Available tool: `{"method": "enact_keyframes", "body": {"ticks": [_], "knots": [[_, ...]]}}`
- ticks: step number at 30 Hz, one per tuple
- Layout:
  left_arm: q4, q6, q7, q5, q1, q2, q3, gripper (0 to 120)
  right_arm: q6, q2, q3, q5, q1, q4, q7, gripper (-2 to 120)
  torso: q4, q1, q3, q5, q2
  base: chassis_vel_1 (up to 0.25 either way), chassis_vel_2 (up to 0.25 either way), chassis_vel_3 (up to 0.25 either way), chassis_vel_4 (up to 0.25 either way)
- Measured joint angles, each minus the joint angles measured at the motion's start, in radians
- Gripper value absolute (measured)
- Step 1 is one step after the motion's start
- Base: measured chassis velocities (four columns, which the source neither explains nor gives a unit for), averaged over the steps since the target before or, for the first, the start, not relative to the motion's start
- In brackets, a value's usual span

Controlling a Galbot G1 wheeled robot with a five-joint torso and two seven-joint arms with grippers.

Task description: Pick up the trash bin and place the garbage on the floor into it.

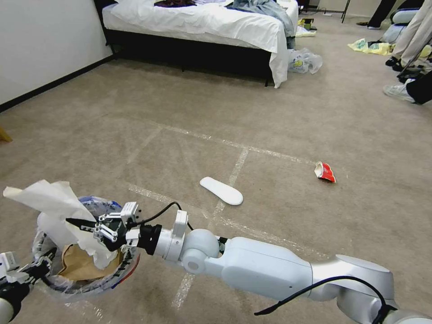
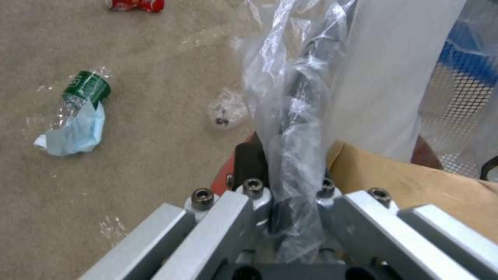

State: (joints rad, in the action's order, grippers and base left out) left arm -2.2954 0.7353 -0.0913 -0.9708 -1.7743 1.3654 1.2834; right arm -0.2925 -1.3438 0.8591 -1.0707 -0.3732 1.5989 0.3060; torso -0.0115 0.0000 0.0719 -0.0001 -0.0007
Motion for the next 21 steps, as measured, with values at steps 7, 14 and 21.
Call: {"method": "enact_keyframes", "body": {"ticks": [7, 14, 21], "knots": [[-0.002, 0.000, 0.000, -0.006, -0.001, 0.001, 0.001, 1, -0.013, -0.022, 0.026, 0.011, -0.002, -0.054, 0.006, 1, 0.0000, 0.000, 0.000, 0.0000, 0.000, 0.000, 0.000, 0.000, 0.000], [-0.003, 0.000, 0.000, -0.011, 0.000, 0.000, 0.003, 1, -0.035, -0.058, 0.057, 0.025, -0.002, -0.134, 0.014, 1, 0.0000, 0.000, 0.000, 0.0000, 0.000, 0.000, 0.000, 0.000, 0.000], [0.005, 0.000, -0.001, -0.011, 0.003, -0.002, 0.003, 1, -0.048, -0.075, 0.074, 0.035, -0.001, -0.172, 0.017, 1, 0.0000, 0.000, 0.000, 0.0000, 0.000, 0.000, 0.000, 0.000, 0.000]]}}
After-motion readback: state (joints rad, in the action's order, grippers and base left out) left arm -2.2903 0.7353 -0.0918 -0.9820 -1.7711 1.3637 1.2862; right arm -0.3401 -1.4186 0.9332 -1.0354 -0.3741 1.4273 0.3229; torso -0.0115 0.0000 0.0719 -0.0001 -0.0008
